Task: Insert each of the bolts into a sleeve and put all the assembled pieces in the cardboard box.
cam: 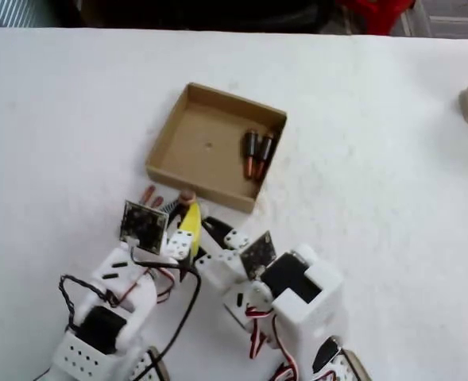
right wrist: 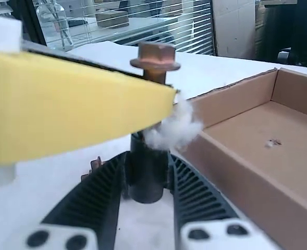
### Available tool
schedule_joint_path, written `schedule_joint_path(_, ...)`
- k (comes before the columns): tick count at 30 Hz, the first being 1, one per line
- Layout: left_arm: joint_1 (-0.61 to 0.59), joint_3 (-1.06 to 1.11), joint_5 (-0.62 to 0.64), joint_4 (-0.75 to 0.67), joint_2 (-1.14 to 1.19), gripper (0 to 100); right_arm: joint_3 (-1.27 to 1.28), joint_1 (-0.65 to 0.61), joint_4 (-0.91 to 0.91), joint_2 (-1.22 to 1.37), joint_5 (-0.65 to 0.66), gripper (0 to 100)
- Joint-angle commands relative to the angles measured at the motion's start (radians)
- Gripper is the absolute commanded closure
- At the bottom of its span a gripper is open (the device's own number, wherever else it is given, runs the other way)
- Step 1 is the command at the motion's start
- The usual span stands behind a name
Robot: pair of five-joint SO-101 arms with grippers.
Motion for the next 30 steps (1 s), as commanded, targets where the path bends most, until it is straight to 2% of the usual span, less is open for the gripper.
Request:
schedule_joint_path(1, 0.016, -0.021, -0.014, 0.038, -0.013, 94, 0.002, -0.002, 0.001, -0.013, 0.006, 98.2)
schedule_joint_path(6, 0.022, -0.023, -0.014, 0.15, -0.013, 80, 0.002, -0.001, 0.001, -0.013, 0.006, 98.2)
schedule_joint_path(15, 0.024, -0.023, -0.014, 0.226, -0.015, 84, 0.002, -0.001, 0.001, -0.013, 0.008, 98.2)
schedule_joint_path(23, 0.016, -0.018, -0.051, 0.324, -0.015, 72, 0.002, -0.001, 0.001, -0.013, 0.009, 98.2)
schedule_joint_path(30, 0.016, -0.023, -0.052, 0.322, -0.015, 71, 0.002, -0.001, 0.001, -0.013, 0.009, 98.2)
